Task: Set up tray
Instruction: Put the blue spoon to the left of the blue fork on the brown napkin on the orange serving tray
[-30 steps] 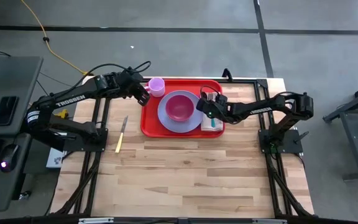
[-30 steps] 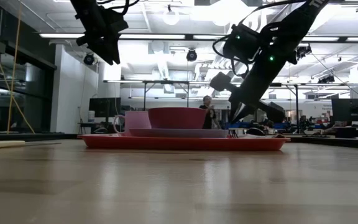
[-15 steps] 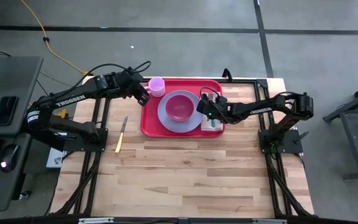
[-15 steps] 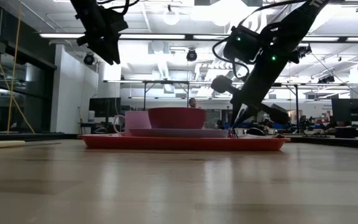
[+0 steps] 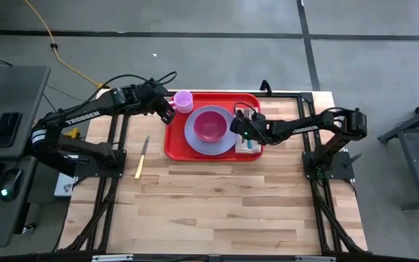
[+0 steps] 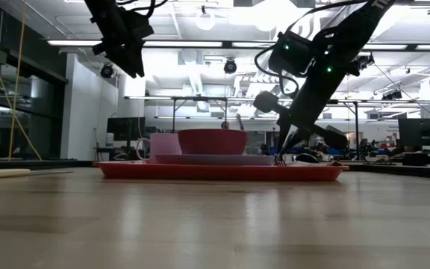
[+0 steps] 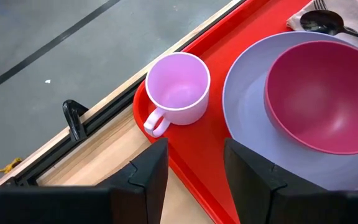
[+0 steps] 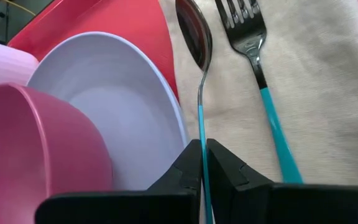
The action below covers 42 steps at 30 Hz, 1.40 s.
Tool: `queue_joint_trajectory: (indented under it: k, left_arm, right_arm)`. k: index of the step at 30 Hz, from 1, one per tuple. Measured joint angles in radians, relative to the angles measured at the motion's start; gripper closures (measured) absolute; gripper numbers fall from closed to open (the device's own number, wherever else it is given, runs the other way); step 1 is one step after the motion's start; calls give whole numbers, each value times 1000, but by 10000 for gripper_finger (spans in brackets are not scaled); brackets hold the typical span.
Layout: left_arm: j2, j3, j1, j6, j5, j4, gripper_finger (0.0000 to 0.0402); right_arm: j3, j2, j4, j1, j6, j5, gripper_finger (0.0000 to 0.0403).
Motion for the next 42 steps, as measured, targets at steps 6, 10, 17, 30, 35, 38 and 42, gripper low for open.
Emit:
queue_joint_trajectory:
  k: [6,10,17,30,35,38,42]
  left_arm:
    - [0,0,0,0,0,0,220]
    - [0,0,0,7,0,0,220]
    - [0,0,0,7,0,0,220]
    - [0,0,0,7,0,0,220]
    - [0,0,0,8,-6,0,220]
    - [-4,0,0,29,-8,-2,220]
    - [-17,1,0,44,-9,-20,220]
  right_arm:
    - [0,0,-7,-2,-12,-17,402]
    - [0,0,-13,-2,-12,-28,397]
    - [0,0,-30,-2,-14,-16,336]
    - [-1,0,20,-17,-112,-9,307]
    - [-1,-21,57,-28,-184,-7,318]
    - [-1,-62,54,-46,-246,-5,325]
    - [-1,-124,35,-75,-350,13,333]
